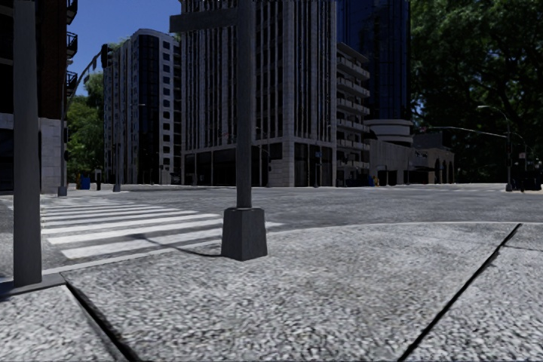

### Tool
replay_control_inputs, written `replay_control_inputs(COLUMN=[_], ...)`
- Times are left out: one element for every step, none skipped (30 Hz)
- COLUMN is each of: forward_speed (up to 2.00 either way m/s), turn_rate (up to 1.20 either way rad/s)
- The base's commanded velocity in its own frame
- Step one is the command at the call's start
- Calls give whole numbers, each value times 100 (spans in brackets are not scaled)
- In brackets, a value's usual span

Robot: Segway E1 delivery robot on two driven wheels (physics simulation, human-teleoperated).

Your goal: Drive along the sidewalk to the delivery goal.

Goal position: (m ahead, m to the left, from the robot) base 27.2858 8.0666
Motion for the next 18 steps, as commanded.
replay_control_inputs(forward_speed=[159, 160, 161, 163, 163, 165, 166, 169, 171, 173, 174, 175, 175, 176, 176, 176, 176, 177], turn_rate=[62, 62, 62, 62, 62, 62, 62, 62, 62, 62, 62, 62, 62, 62, 62, 62, 62, 62])
